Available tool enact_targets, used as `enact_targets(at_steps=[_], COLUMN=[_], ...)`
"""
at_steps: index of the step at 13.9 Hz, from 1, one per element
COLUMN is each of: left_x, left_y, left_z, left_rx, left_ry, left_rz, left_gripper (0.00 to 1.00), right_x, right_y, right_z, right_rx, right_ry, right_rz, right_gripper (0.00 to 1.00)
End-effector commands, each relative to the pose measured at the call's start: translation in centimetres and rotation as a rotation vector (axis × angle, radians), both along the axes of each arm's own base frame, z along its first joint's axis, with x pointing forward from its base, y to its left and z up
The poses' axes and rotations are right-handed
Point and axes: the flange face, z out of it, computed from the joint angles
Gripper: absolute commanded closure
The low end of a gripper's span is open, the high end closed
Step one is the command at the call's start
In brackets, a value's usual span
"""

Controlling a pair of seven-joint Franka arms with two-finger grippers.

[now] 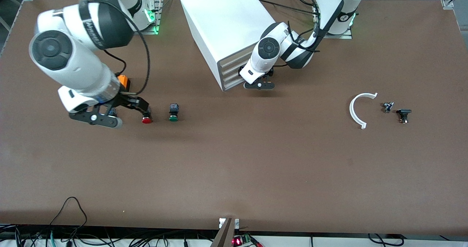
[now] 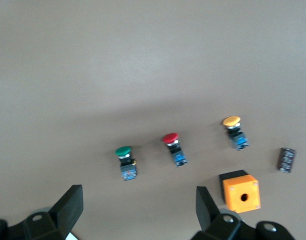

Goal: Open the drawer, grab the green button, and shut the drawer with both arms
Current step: 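Lower the green button beside the red button and open the right gripper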

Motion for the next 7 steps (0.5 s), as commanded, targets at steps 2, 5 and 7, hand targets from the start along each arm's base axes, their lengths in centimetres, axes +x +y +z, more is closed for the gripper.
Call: enact_targets(at_steps=[2, 5, 7], left_x=[2.7, 10.2, 13.7], left_y=[2.2, 9.3, 14.7], left_z=[4.1, 9.5, 13.9], left_rx=[-0.026, -0.061, -0.078], left_ry=[-0.058, -0.164, -0.242], left_rz=[0.054, 0.222, 0.325], left_gripper=[0.0, 0.0, 0.0], right_x=[-0.3, -2.3, -4.1], right_y=[-5.3, -8.6, -9.6], right_z=[3.7, 6.5, 8.6], right_rx=[-0.019, -0.035, -0.034], right_ry=[0.016, 0.055, 0.05], right_rz=[0.089, 0.097, 0.118], right_gripper=[0.0, 0.0, 0.0])
